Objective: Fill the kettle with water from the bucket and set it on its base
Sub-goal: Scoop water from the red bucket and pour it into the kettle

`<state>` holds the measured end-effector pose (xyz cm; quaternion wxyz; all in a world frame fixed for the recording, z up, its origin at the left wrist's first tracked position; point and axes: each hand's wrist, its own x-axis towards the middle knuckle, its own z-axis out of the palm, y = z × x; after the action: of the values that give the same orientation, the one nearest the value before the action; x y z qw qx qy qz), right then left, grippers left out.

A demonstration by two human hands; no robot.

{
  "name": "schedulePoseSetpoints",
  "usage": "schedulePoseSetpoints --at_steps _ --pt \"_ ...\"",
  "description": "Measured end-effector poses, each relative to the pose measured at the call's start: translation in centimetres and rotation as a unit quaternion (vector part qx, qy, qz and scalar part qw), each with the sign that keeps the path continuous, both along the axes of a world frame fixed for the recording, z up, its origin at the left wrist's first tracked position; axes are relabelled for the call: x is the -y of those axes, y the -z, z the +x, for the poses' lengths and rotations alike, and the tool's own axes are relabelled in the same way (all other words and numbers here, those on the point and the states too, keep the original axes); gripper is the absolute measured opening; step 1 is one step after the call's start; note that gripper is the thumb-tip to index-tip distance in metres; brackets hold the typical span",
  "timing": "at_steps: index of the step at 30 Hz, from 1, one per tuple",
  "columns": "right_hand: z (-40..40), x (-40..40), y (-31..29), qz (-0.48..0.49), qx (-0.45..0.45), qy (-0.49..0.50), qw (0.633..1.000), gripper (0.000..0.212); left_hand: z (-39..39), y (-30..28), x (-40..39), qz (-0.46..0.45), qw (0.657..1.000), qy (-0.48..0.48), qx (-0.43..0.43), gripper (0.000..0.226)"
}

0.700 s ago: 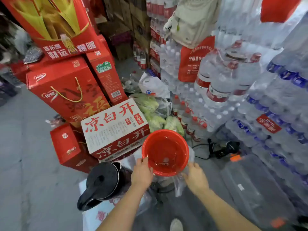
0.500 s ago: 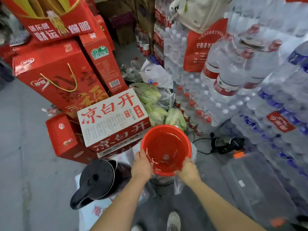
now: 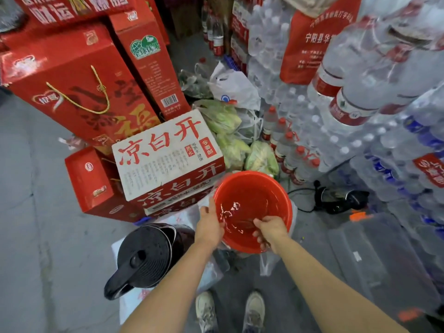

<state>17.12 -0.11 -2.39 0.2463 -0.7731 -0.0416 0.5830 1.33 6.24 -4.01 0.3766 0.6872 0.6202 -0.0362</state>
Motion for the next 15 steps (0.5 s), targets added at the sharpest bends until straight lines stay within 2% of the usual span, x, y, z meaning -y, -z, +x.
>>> schedulePoseSetpoints --at_steps 2,6,10,13,15 --pt "-0.6 1.0 0.7 0.038 0.042 0.028 0.998 0.015 -0.5 -0.5 -0.4 -0.007 0.999 0.028 -0.014 0.087" --pt "-1.0 3.7 0.9 0.098 0.034 0.073 0.992 0.031 -2.1 -2.1 -0.6 0.020 0.992 0.104 -0.070 0.078" --pt "-0.8 7.2 -0.1 0.144 0.031 0.091 0.985 0.051 -4.8 -4.5 0.6 0.174 0.968 0.155 -0.092 0.062" --pt "-0.6 9.3 -0.5 0.162 0.035 0.092 0.982 0.052 -8.1 -5.4 1.1 0.287 0.939 0.143 -0.125 0.061" --pt "-0.5 10.3 -0.7 0.171 0.041 0.093 0.980 0.050 -10.4 -5.5 1.3 0.271 0.940 0.119 -0.171 0.074"
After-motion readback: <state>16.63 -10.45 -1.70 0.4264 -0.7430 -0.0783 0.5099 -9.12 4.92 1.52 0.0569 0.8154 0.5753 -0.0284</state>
